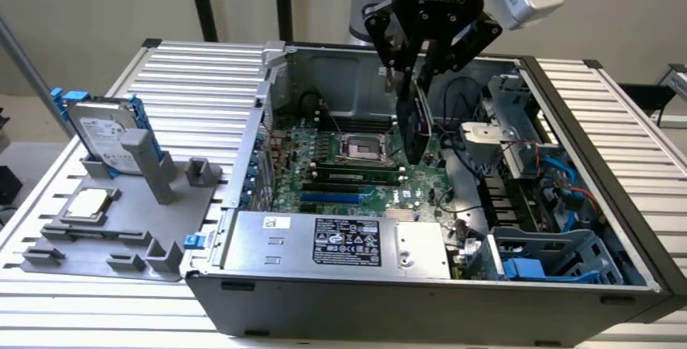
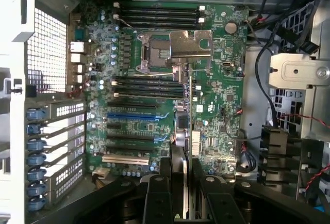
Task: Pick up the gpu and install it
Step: 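Insert the gpu into the slot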
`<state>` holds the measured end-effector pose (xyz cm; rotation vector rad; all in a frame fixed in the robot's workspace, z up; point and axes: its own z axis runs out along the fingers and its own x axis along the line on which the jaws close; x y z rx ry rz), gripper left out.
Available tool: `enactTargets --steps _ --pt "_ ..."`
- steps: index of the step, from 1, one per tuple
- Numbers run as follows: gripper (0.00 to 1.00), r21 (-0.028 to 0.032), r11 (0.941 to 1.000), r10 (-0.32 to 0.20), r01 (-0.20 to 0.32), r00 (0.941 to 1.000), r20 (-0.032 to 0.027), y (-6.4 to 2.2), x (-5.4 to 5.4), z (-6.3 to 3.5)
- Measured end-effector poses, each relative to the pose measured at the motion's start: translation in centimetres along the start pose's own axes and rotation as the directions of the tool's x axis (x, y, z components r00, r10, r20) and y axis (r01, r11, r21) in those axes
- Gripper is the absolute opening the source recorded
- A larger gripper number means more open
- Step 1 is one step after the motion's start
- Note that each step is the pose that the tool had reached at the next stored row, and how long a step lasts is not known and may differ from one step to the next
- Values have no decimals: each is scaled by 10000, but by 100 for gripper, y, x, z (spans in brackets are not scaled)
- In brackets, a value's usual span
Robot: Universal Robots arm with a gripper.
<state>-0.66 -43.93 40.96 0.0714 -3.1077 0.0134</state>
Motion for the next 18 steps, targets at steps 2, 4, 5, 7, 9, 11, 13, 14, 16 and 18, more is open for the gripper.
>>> enactTargets --steps 2,4,5,7,9,11,13,14,16,18 --pt "27 12 9994 -358 358 9994 2 0 1 1" --pt "27 24 9974 -718 718 9974 5 0 0 2" --pt "27 30 9960 -896 896 9960 6 0 0 3" --pt "27 43 9920 -1259 1259 9920 7 0 1 5" --pt "27 55 9867 -1625 1625 9867 9 0 0 9" --pt "27 68 9801 -1984 1984 9801 9 0 0 14" --pt "27 81 9723 -2335 2335 9724 8 0 0 21" --pt "27 88 9680 -2510 2510 9680 8 1 0 25" --pt "27 100 9580 -2867 2867 9580 8 0 -1 38" --pt "27 113 9471 -3209 3208 9471 7 1 -1 51"
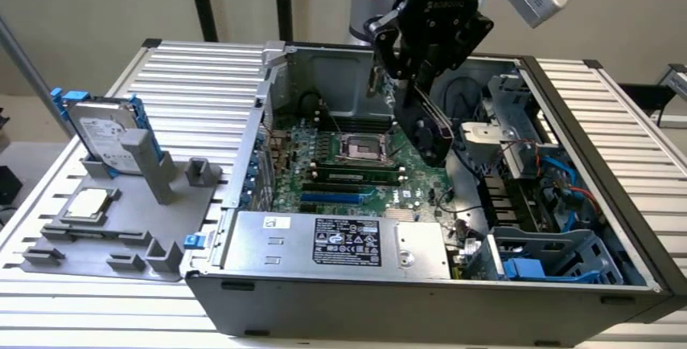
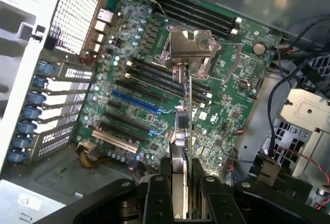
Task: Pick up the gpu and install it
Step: 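Insert the gpu into the slot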
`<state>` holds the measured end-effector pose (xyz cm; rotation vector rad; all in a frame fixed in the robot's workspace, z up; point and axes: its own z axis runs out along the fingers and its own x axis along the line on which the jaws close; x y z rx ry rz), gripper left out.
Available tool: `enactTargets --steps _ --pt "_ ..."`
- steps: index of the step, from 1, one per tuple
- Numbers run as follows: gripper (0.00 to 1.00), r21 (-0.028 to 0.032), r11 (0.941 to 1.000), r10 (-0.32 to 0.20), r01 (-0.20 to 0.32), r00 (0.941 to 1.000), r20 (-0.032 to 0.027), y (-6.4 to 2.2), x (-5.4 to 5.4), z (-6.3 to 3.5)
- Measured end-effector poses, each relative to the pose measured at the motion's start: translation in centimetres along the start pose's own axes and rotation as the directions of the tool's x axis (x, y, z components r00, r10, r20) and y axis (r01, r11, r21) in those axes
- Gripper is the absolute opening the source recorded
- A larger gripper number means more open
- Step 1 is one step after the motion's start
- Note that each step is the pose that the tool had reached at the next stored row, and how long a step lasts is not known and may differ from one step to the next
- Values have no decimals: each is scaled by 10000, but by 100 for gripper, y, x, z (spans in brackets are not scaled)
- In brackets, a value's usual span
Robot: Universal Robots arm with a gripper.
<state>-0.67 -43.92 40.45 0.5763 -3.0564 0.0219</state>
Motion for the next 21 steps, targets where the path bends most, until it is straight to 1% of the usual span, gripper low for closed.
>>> enactTargets --steps 2,5,8,11,14,16,19,21 --pt "27 10 9993 -365 365 9993 4 0 -1 15" --pt "27 29 9959 -904 904 9959 7 0 -1 37" --pt "27 48 9894 -1450 1450 9894 10 0 -2 60" --pt "27 66 9801 -1985 1985 9801 10 0 -3 83" --pt "27 85 9677 -2522 2521 9677 11 1 -3 107" --pt "27 97 9580 -2867 2867 9580 11 1 -4 123" --pt "27 117 9409 -3385 3385 9410 9 1 -5 147" --pt "27 130 9281 -3721 3721 9282 7 1 -5 161"
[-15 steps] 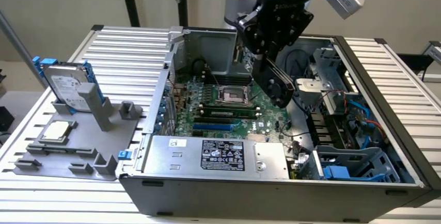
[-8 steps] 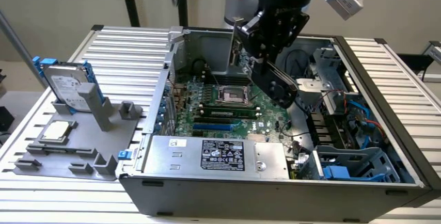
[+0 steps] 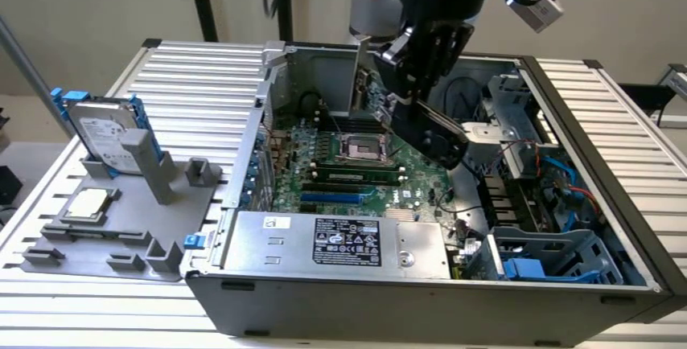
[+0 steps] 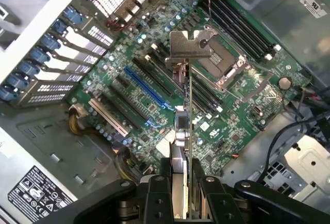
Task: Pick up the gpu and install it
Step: 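Insert the gpu into the slot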
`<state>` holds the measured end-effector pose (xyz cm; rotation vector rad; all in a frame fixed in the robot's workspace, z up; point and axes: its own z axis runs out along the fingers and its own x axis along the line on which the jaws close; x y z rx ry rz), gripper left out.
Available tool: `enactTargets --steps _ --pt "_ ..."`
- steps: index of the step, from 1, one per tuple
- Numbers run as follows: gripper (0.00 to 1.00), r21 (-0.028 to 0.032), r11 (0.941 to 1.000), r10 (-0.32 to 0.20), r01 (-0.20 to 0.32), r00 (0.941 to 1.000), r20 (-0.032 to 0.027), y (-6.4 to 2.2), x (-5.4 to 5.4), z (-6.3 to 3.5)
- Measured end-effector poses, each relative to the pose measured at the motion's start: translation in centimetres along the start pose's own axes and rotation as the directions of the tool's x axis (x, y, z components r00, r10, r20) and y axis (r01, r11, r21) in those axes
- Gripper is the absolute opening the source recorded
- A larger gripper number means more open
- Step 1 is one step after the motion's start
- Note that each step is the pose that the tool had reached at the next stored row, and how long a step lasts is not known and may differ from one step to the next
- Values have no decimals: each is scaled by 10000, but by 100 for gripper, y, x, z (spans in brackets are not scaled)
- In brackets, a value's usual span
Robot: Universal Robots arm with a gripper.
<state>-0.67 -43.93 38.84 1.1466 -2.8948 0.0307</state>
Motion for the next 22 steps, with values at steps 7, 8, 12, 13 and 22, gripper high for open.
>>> enactTargets --steps 7,8,12,13,22 --pt "27 -52 9921 -1250 1251 9921 116 1 -1 34" --pt "27 -65 9899 -1412 1413 9899 139 0 -1 38" --pt "27 -175 9795 -2002 2008 9792 316 1 -1 48" --pt "27 -207 9765 -2138 2147 9762 372 1 -1 50" --pt "27 -264 9316 -3609 3626 9310 542 1 -2 69"
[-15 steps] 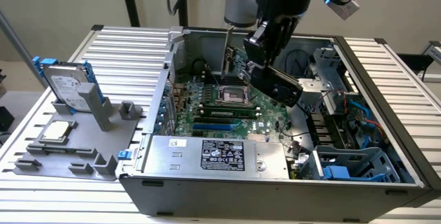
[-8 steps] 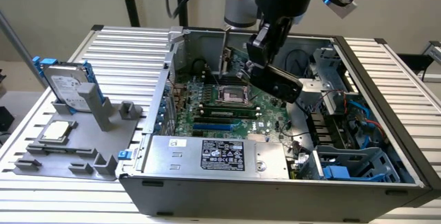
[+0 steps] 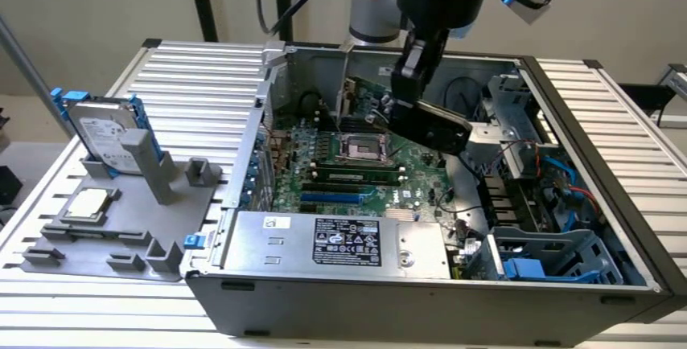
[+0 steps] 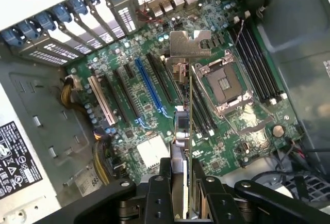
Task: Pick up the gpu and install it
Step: 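Insert the gpu into the slot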
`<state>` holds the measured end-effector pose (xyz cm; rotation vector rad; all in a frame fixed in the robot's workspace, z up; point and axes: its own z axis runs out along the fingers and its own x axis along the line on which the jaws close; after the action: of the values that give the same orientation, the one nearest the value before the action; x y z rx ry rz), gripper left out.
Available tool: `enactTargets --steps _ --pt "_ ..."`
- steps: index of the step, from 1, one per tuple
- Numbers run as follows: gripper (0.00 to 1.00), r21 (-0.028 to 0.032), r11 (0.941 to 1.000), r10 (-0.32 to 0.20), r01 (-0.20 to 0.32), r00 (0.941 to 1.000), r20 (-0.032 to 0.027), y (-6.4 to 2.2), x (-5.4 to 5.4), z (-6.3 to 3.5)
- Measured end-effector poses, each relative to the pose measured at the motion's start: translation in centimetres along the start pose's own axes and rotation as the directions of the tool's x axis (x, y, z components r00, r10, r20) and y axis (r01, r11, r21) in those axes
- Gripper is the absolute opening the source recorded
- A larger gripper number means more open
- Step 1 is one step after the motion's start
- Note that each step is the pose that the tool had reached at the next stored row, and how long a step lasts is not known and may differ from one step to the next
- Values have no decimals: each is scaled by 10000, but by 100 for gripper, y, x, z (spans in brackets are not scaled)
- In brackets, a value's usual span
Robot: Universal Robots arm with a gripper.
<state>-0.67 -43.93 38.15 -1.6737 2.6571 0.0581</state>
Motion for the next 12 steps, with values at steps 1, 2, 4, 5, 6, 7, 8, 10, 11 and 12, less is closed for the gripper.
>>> enactTargets --steps 1,2,4,5,6,7,8,10,11,12 --pt "27 -3 9998 -173 173 9998 -5 0 0 1" --pt "27 -7 9994 -354 354 9994 -10 0 0 3" --pt "27 -14 9974 -718 718 9974 -20 0 0 7" --pt "27 -18 9960 -898 898 9960 -24 0 0 9" --pt "27 -21 9942 -1075 1075 9942 -30 0 0 11" --pt "27 -26 9920 -1266 1266 9919 -35 0 0 14" --pt "27 -30 9895 -1448 1448 9894 -41 -1 0 18" --pt "27 -38 9836 -1804 1804 9836 -51 -1 0 26" --pt "27 -42 9802 -1980 1980 9802 -55 -1 0 31" --pt "27 -45 9765 -2157 2156 9764 -60 -1 1 35"
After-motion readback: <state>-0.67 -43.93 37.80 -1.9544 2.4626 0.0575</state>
